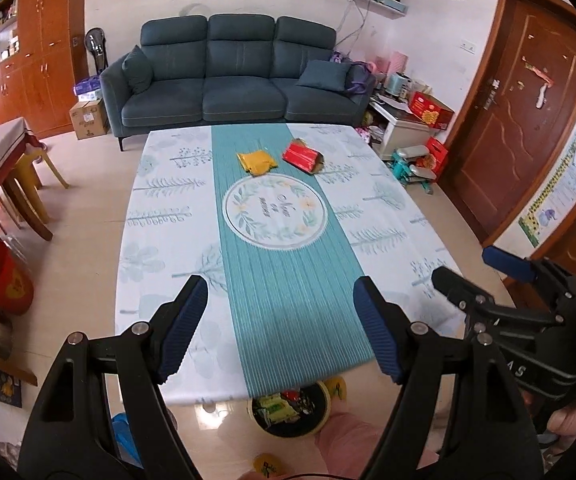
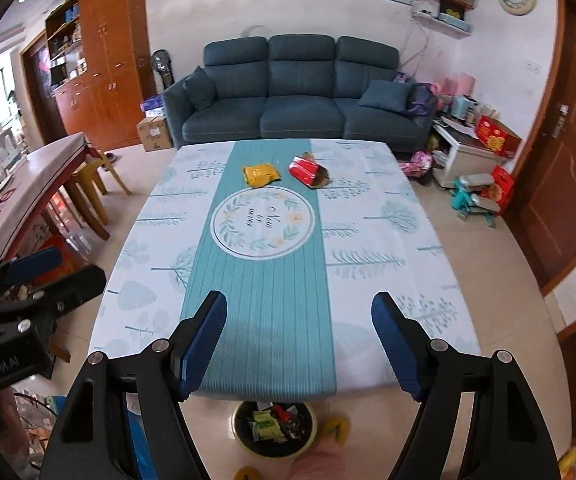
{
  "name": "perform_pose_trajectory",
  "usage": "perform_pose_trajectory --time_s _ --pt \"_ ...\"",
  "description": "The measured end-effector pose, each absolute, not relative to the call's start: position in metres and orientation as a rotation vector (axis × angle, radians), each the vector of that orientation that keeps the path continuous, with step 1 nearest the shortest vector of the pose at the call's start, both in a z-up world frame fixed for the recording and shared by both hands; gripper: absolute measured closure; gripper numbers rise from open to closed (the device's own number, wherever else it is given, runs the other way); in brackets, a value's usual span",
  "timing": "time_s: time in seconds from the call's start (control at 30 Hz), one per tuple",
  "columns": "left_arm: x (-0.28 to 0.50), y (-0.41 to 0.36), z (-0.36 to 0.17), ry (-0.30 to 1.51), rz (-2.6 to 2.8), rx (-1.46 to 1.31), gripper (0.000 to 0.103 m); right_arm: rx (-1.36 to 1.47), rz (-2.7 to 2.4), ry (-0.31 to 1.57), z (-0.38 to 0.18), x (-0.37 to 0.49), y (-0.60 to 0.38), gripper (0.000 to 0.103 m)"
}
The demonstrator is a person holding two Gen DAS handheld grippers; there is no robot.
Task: Collect trash
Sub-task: 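Raise both open tools back toward the table, then reach both open tools toward the yellow packet and red box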
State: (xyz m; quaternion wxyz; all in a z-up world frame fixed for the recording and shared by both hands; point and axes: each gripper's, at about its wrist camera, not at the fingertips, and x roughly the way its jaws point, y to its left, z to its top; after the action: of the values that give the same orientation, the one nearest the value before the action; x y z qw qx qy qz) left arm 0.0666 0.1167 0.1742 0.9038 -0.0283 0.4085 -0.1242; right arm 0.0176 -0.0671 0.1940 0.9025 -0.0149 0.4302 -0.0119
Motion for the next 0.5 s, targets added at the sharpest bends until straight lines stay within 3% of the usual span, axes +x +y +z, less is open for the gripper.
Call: perform_pose_trajectory --time_s 0.2,0.5 --pt "0.138 0.107 0.167 0.860 -0.208 -0.080 0.030 -0.011 0.076 0.923 0.170 0.097 -0.084 0.027" --pt "0.309 0.068 0.133 0.999 -0.168 -0.073 0.030 0.080 0.225 1.066 0.116 0.288 -0.163 0.027"
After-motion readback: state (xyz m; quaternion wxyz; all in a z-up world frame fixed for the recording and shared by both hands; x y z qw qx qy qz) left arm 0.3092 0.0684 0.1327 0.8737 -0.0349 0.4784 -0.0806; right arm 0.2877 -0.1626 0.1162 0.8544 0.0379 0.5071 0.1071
